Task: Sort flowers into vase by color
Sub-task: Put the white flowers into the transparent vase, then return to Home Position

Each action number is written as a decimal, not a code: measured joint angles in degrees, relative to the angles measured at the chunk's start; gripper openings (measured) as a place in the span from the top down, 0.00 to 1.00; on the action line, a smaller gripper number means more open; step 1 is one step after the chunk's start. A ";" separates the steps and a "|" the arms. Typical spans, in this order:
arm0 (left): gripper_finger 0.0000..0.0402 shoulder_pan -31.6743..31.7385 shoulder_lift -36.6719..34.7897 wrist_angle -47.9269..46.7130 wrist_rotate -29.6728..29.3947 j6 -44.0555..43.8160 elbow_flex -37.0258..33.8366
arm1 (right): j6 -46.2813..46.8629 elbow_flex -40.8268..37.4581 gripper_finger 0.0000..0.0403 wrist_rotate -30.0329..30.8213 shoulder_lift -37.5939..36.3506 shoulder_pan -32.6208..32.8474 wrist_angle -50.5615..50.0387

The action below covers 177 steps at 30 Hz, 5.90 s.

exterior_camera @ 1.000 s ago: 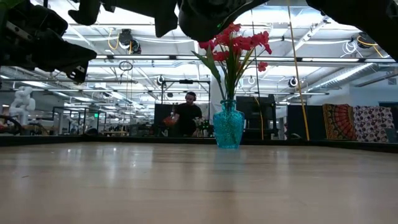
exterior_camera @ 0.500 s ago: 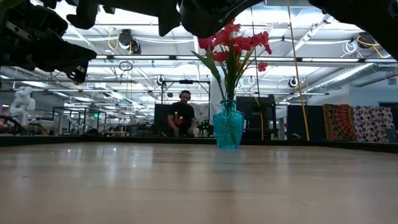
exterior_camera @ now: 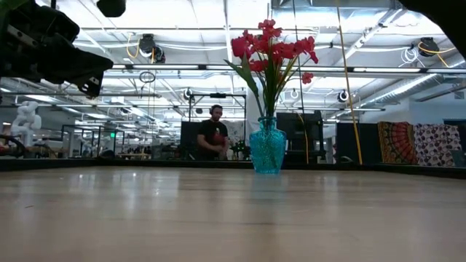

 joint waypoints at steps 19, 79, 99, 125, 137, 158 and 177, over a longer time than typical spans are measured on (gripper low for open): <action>1.00 -0.01 0.00 -0.04 0.00 0.00 0.00 | -0.07 -0.01 0.55 -0.17 -2.50 0.27 -11.40; 1.00 -0.02 0.00 -0.01 -0.44 0.00 0.00 | 16.06 -114.45 1.00 -1.70 -87.10 -14.31 32.63; 1.00 0.00 0.02 -0.02 -0.44 0.00 0.02 | 13.51 -114.45 1.00 4.30 -115.08 -14.32 5.05; 1.00 0.00 0.00 -0.01 -0.44 0.00 0.02 | 10.68 -114.38 1.00 -0.42 -125.79 -14.31 -16.04; 1.00 0.00 0.02 -0.02 -0.44 0.00 0.02 | 10.81 -114.38 1.00 -0.40 -125.79 -14.31 -16.02; 1.00 0.00 0.01 -0.02 -0.44 0.00 0.02 | 10.81 -114.38 1.00 -0.37 -125.79 -14.31 -16.00; 1.00 0.00 0.00 -0.02 -0.44 0.00 0.02 | 10.81 -114.38 1.00 -0.35 -125.79 -14.29 -16.00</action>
